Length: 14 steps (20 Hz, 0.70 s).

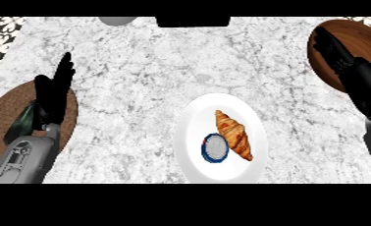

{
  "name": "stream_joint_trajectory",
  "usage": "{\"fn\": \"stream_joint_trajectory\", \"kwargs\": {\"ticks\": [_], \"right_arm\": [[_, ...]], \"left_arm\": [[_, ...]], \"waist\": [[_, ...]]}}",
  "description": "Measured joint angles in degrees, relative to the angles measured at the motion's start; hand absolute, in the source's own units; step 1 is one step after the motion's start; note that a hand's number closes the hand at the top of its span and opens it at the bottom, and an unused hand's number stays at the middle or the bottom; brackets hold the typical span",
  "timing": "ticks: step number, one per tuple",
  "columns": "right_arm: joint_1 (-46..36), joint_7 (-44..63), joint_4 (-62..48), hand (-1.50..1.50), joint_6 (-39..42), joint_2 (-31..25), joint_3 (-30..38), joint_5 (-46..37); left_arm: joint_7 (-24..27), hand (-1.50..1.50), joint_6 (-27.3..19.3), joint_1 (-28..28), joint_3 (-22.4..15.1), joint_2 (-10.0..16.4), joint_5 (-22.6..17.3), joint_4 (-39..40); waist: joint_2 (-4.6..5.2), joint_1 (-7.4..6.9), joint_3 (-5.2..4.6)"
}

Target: Pick the can from the plate and place it in the bowl

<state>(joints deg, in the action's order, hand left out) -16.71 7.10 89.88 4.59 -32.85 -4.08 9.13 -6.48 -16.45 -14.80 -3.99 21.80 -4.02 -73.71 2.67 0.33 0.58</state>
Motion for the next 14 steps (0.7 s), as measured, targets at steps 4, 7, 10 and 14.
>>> {"fn": "stream_joint_trajectory", "kwargs": {"ticks": [4,7,10,14], "right_arm": [[0.9,2.3,7.4,1.5,-7.0,2.8,-0.8,-4.4],[2.5,5.0,11.5,-1.5,-11.9,1.5,-1.9,-11.6],[8.4,12.3,10.0,-1.5,-16.1,-1.2,-2.1,-19.3],[15.5,19.0,14.8,-1.5,-24.8,1.9,-5.0,-28.9]], "left_arm": [[1.4,0.0,1.3,0.5,1.2,0.9,-0.6,-0.9],[2.6,0.0,1.5,1.3,1.8,1.4,-0.9,-2.7],[2.6,0.0,1.5,2.2,2.9,1.9,-1.6,-3.1],[2.5,0.0,1.9,3.6,4.2,2.6,-2.8,-4.3]], "waist": [[-1.99,0.19,-0.41],[-3.03,1.16,-1.21],[-3.91,3.84,-1.4],[-4.82,5.06,-1.26]]}}
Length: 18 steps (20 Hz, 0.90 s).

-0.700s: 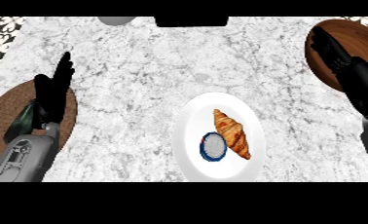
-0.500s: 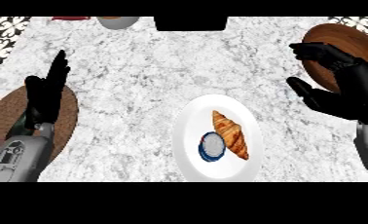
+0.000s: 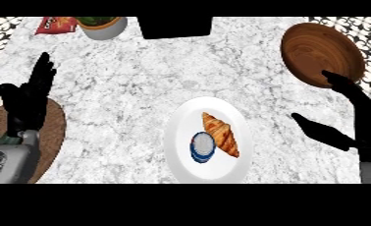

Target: Pick the can from the plate and place it in the bowl

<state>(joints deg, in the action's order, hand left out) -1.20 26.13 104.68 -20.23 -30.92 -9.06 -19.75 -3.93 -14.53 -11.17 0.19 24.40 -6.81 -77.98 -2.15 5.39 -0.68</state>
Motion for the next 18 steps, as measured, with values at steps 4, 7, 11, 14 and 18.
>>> {"fn": "stream_joint_trajectory", "kwargs": {"ticks": [4,7,11,14,18], "right_arm": [[7.6,5.6,6.5,-1.5,-5.4,3.5,-7.1,-11.3],[13.1,11.2,11.5,-1.5,-8.0,6.1,-11.8,-20.7],[18.6,20.2,19.2,-1.5,-7.7,10.4,-17.6,-34.2],[18.6,26.9,24.7,-1.5,-2.4,13.7,-21.5,-44.2],[14.4,34.2,28.6,-1.5,9.0,18.9,-25.3,-52.0]], "left_arm": [[0.3,0.0,0.7,1.6,0.2,-0.1,-0.8,-1.5],[0.3,0.0,1.2,2.3,0.4,0.1,-1.4,-2.8],[0.0,0.0,2.1,3.2,0.1,0.4,-1.7,-5.0],[0.1,0.0,2.6,3.4,-0.1,0.2,-1.8,-5.9],[-0.6,0.0,3.3,2.7,-0.8,0.0,-1.7,-6.9]], "waist": [[-0.03,-0.25,0.06],[0.21,-0.61,0.09],[0.73,-1.92,0.19],[1.21,-3.18,0.2],[1.77,-4.77,0.3]]}}
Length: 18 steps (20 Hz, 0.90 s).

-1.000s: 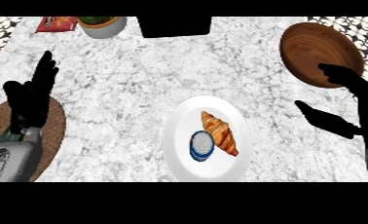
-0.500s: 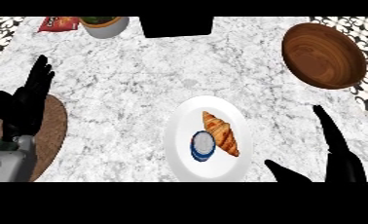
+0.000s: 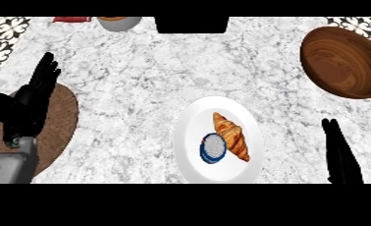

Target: Pick the can from the plate and place it in the bowl

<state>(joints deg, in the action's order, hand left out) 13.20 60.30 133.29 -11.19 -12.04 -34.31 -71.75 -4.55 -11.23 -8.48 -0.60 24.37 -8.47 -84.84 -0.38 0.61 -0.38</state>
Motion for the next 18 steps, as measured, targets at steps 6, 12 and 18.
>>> {"fn": "stream_joint_trajectory", "kwargs": {"ticks": [6,12,18], "right_arm": [[-3.8,3.7,-1.8,-1.5,14.8,6.2,-2.0,1.1],[-8.0,5.1,-7.3,-1.5,22.0,10.2,0.9,8.0],[-10.9,6.4,-13.3,-1.5,25.0,11.0,2.9,17.4]], "left_arm": [[-0.6,0.0,0.0,-0.2,-1.1,-0.7,0.6,-1.9],[-0.7,0.0,0.4,-1.1,-0.8,-0.8,0.7,-1.5],[-0.8,0.0,1.0,-0.6,-0.6,-1.1,0.3,-1.9]], "waist": [[0.55,-1.53,0.06],[0.89,-1.97,0.16],[0.81,-2.1,0.22]]}}
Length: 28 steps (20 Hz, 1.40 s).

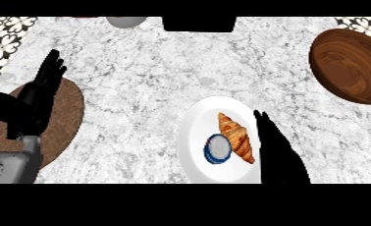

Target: Pick the can from the plate and place it in the bowl

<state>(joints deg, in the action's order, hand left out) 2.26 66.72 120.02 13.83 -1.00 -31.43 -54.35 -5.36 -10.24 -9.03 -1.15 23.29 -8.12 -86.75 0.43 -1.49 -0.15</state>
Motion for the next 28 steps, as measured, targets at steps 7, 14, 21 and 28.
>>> {"fn": "stream_joint_trajectory", "kwargs": {"ticks": [7,14,21,28], "right_arm": [[-2.9,1.0,-7.0,-1.5,2.8,0.1,2.0,7.5],[-10.1,1.5,-13.0,-1.5,4.5,0.0,1.8,4.4],[-11.2,1.1,-18.2,-1.5,3.6,0.0,0.8,4.4],[-10.3,1.8,-22.1,-1.5,0.6,0.0,-1.8,5.9]], "left_arm": [[0.3,0.0,-0.3,-0.9,0.3,-0.6,0.7,1.3],[-0.9,0.0,-0.7,-0.2,-0.1,-1.2,1.5,-0.1],[-1.9,0.0,-0.1,0.3,1.1,-0.9,1.4,-1.4],[-2.0,0.0,-0.5,1.6,0.8,-2.0,2.6,-2.6]], "waist": [[-0.07,0.51,0.03],[-0.37,0.66,0.05],[-0.44,0.9,0.1],[-0.46,0.98,0.13]]}}
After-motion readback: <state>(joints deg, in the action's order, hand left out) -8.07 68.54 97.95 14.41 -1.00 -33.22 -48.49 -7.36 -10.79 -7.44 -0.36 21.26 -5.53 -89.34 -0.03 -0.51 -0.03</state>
